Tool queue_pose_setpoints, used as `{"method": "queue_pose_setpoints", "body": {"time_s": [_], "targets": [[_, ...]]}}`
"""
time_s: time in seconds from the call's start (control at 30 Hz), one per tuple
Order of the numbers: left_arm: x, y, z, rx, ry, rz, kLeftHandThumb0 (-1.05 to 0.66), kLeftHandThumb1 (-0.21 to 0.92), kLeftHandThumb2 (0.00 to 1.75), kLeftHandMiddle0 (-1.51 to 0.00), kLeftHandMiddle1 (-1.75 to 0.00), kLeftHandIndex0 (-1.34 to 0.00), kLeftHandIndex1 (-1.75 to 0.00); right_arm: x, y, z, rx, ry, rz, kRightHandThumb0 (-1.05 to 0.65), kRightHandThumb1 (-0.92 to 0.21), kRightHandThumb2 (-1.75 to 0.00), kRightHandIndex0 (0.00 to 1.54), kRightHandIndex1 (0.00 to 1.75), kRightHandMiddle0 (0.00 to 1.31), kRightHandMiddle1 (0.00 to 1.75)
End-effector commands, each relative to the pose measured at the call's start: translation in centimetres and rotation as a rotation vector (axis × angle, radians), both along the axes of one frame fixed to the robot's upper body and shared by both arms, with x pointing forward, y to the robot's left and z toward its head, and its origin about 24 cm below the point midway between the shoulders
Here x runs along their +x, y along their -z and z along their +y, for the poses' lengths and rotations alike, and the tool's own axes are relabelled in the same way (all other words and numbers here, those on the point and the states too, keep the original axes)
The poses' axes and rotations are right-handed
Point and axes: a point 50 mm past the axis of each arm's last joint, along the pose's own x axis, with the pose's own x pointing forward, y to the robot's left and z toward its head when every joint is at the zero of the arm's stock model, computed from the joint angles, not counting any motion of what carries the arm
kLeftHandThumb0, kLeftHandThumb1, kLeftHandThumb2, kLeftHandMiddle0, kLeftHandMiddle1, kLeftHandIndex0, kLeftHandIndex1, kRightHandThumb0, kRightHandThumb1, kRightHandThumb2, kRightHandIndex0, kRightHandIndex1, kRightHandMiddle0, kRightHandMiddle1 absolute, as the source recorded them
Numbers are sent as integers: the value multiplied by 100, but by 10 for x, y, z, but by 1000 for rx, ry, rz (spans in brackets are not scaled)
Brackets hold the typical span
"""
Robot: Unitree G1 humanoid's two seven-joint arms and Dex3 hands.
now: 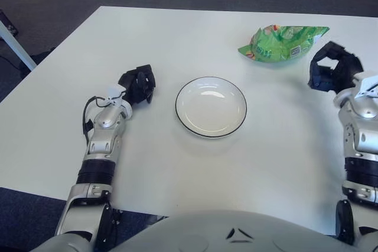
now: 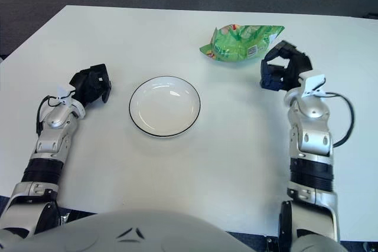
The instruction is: Put the snack into the plate.
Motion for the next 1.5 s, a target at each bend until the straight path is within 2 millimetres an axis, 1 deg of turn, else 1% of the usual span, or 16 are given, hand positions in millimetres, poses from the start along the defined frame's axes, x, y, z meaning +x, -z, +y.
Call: {"method": "queue_pose_setpoints", "body": {"time_s": [0.0,0.17,0.47,0.63,0.7,0.73,0.83,0.93,0.97,1.1,1.13,1.17,1.2,1.3,1.37,1.47], "targets": [[-9,29,-2,24,-14,107,-59,92,99,-132,-175,-88,-175,1,-19,6,-102,-33,-27,-44,-43,-117,110,175,52,175],[-10,28,-2,49,-17,89,-57,92,98,-131,-175,-86,-175,2,-29,8,-235,-68,-38,-42,-50,-108,102,175,46,175],[-9,30,-2,34,-7,85,-55,92,96,-129,-175,-81,-175,8,-38,8,-472,-76,-88,-41,-56,-100,91,175,42,175],[-8,30,-1,35,-1,87,-54,92,95,-129,-175,-79,-175,13,-45,10,-597,-91,-134,-40,-61,-94,80,175,38,175],[-8,30,-1,37,-1,92,-54,92,94,-129,-175,-79,-175,16,-48,11,-659,-90,-154,-21,-52,-107,62,175,40,175],[-8,30,-1,38,-1,94,-54,92,94,-128,-175,-79,-175,18,-50,11,-685,-89,-164,-14,-51,-107,59,171,33,175],[-8,30,-1,41,-1,94,-54,92,94,-128,-175,-79,-175,22,-54,12,-768,-85,-196,-5,-53,-105,55,166,25,175],[-9,29,-1,40,2,91,-54,92,93,-128,-175,-79,-175,25,-59,16,-843,-83,-228,-2,-59,-97,50,164,19,175],[-9,29,-1,39,4,89,-54,92,93,-128,-175,-78,-175,26,-61,17,-874,-82,-242,-15,-66,-88,46,166,22,175],[-9,29,-1,34,11,88,-53,92,92,-127,-175,-78,-175,29,-64,21,-966,-89,-282,-31,-78,-71,38,164,24,175],[-9,29,-1,33,13,89,-53,92,91,-127,-175,-78,-175,30,-64,22,-982,-93,-289,-48,-81,-69,36,163,16,171],[-9,29,-1,33,13,89,-52,92,91,-127,-175,-78,-175,30,-64,22,-990,-95,-293,-59,-82,-68,35,162,10,169],[-9,29,-1,33,14,88,-52,92,91,-127,-175,-78,-175,30,-64,22,-995,-97,-296,-66,-83,-67,34,161,7,168],[-9,30,-1,39,10,89,-52,92,91,-127,-175,-78,-175,33,-65,24,-1040,-116,-305,-74,-85,-67,33,161,3,167],[-10,30,-1,49,4,88,-52,92,90,-127,-175,-78,-175,36,-67,27,-1111,-147,-310,-79,-87,-65,28,143,1,144],[-10,30,-1,61,-2,85,-51,92,89,-126,-175,-77,-175,39,-69,30,-1187,-177,-311,-84,-90,-64,21,120,0,121]]}}
